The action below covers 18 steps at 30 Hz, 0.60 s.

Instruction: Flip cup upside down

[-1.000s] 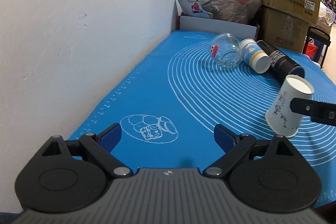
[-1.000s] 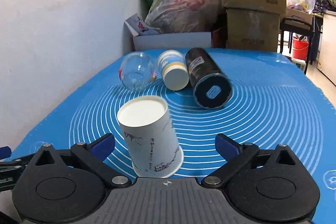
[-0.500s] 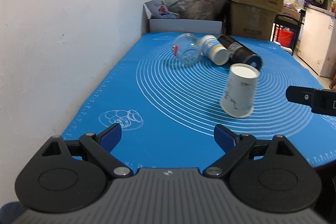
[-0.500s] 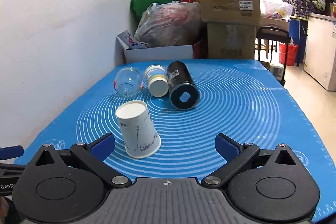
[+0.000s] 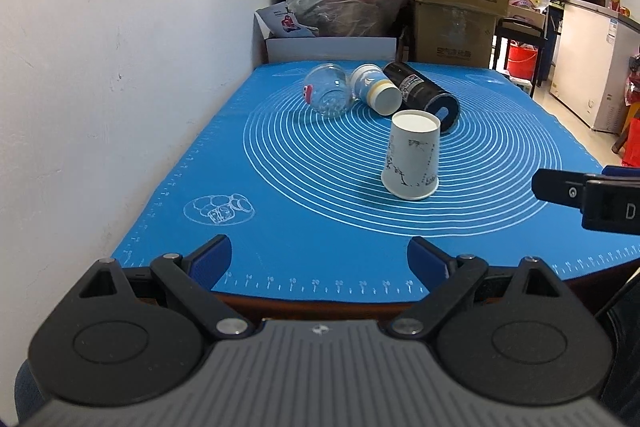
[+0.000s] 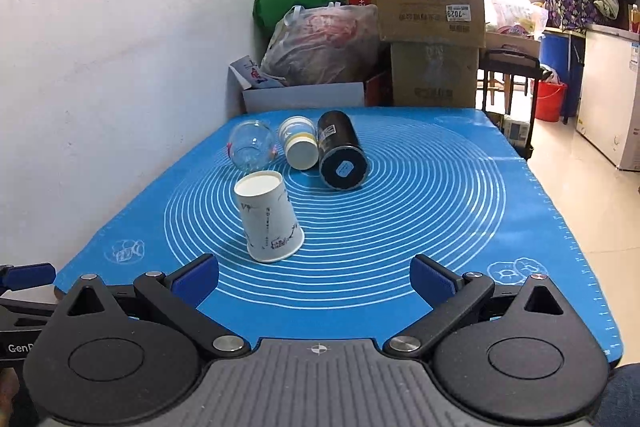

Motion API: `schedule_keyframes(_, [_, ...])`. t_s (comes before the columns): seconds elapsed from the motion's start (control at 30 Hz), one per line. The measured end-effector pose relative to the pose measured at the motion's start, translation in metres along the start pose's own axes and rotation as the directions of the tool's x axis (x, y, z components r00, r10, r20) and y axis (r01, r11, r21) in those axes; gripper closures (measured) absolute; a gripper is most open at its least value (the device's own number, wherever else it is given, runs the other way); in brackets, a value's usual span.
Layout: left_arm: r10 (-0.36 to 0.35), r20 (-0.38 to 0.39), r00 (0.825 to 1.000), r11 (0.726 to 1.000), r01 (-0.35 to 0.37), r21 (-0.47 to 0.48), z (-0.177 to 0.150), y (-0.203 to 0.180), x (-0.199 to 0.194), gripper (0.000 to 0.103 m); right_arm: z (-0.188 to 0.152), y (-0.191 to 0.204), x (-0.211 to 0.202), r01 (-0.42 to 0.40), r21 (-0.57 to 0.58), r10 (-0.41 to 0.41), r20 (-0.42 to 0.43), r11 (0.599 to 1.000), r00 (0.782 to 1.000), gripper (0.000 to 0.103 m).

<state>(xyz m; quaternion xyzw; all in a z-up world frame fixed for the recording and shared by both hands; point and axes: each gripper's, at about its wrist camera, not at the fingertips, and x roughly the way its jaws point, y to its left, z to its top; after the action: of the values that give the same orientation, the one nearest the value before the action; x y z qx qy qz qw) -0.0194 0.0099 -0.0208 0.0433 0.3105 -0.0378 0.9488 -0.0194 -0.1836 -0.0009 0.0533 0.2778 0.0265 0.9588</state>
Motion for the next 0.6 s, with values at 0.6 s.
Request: schedule_keyframes(0.6, [0.000, 0.016, 1.000, 1.000, -0.001, 0.026, 0.001, -0.007, -0.005, 0.009, -0.002, -0.003, -0.016, 0.015, -0.008, -0.015, 0.006, 1.000, 1.000, 0.000])
